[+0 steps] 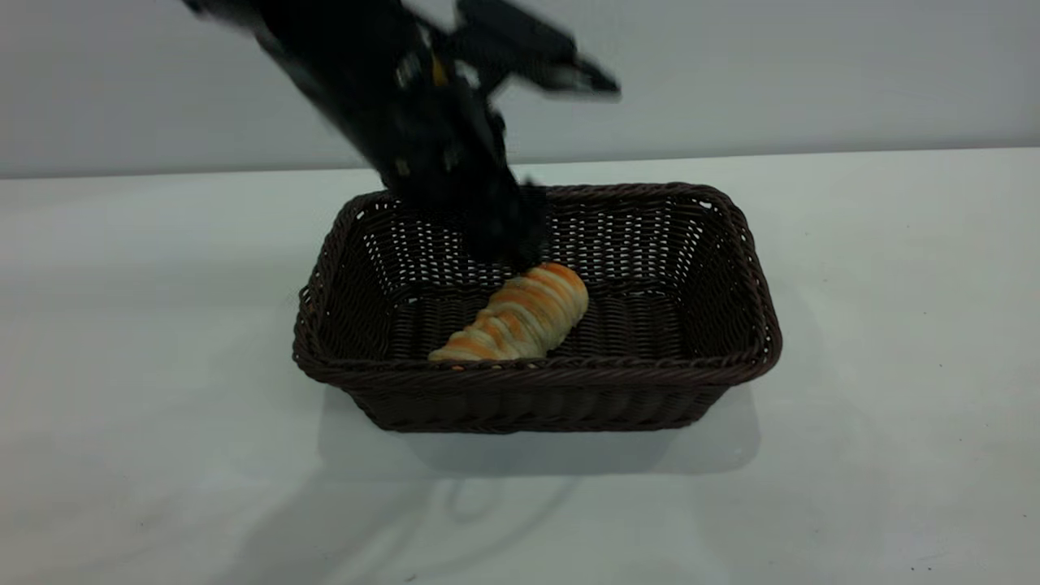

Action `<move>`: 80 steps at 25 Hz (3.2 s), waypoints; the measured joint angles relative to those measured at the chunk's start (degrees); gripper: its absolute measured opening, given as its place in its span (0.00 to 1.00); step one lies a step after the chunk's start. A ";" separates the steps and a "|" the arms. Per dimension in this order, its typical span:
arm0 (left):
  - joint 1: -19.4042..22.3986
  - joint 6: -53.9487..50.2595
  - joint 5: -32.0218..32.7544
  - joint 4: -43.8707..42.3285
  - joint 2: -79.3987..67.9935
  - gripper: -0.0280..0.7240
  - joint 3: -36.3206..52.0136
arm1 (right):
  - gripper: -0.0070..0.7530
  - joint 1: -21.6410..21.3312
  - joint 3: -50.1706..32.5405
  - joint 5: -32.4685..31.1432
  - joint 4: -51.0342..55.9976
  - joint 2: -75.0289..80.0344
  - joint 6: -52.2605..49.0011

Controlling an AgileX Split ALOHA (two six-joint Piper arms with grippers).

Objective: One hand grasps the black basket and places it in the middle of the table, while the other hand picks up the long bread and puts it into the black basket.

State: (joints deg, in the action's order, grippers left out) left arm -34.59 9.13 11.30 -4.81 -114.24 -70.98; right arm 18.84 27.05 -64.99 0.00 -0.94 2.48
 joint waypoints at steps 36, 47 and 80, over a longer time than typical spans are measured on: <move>-0.06 -16.41 54.55 -1.05 78.65 0.79 40.69 | 0.61 0.00 0.00 0.00 -0.72 -0.01 -0.45; -0.06 -12.41 51.97 -0.97 89.38 0.79 43.23 | 0.61 0.00 0.00 0.00 -0.72 -0.12 -0.45; 35.46 -11.92 53.28 -1.12 115.32 0.79 43.33 | 0.61 -13.19 0.00 0.00 -0.72 -0.22 -0.45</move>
State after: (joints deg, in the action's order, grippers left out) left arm 0.87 -2.79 64.58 -5.93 1.08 -27.64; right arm 5.65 27.05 -64.99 -0.72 -1.16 2.02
